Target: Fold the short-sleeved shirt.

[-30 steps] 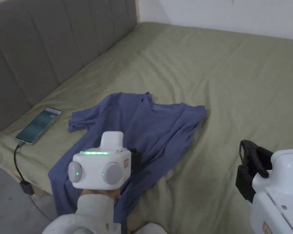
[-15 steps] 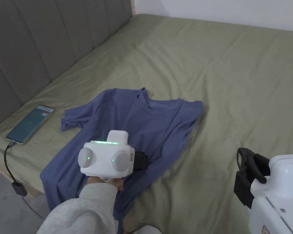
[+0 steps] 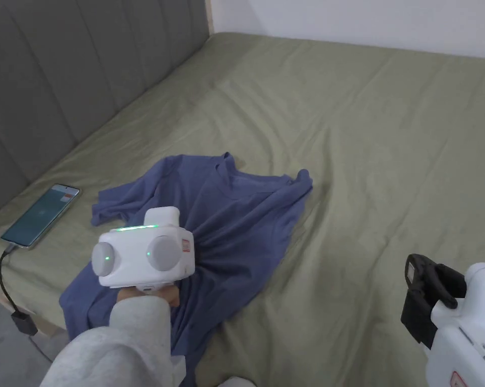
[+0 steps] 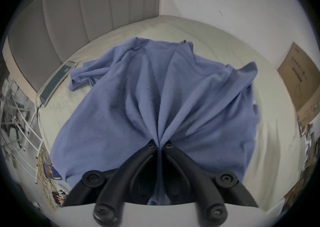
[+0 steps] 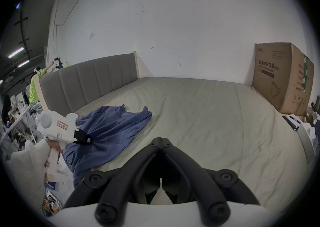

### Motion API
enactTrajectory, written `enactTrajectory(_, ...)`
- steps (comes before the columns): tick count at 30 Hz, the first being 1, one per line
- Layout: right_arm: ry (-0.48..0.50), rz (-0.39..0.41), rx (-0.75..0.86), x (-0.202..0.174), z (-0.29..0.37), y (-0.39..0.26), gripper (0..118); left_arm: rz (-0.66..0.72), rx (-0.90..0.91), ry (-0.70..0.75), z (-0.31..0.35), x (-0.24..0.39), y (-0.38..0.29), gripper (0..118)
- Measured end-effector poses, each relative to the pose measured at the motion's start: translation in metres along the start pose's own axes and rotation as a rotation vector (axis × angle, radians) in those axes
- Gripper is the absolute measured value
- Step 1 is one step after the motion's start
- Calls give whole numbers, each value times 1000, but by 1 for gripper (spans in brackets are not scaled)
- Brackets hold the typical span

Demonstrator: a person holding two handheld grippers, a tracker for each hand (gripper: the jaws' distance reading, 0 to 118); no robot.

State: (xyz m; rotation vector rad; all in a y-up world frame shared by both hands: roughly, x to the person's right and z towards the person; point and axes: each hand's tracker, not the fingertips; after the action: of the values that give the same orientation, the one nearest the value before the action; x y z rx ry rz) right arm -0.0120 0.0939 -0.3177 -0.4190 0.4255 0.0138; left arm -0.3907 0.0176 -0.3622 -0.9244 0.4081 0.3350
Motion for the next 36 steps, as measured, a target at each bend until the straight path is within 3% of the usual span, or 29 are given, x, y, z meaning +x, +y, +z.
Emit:
enactTrajectory(6, -52, -49, 37, 24, 16, 7, 0, -9, 140, -108, 70, 13, 31, 1)
enactTrajectory(13, -134, -119, 111, 60, 51, 19, 0, -234, 399, -251, 196, 100, 83, 1)
enactTrajectory(17, -203, -157, 169, 88, 80, 26, 0, -433, 513, -386, 262, 181, 79, 1)
enactTrajectory(23, -353, -197, 252, 135, 131, 32, 0, -611, 581, -645, 311, 280, 46, 1)
enactTrajectory(28, -482, -251, 279, 174, 167, 24, 0, -660, 363, -759, 254, 352, -11, 1)
enactTrajectory(36, -565, -329, 183, 214, 183, -11, 0, -750, -220, -667, 57, 406, -170, 1)
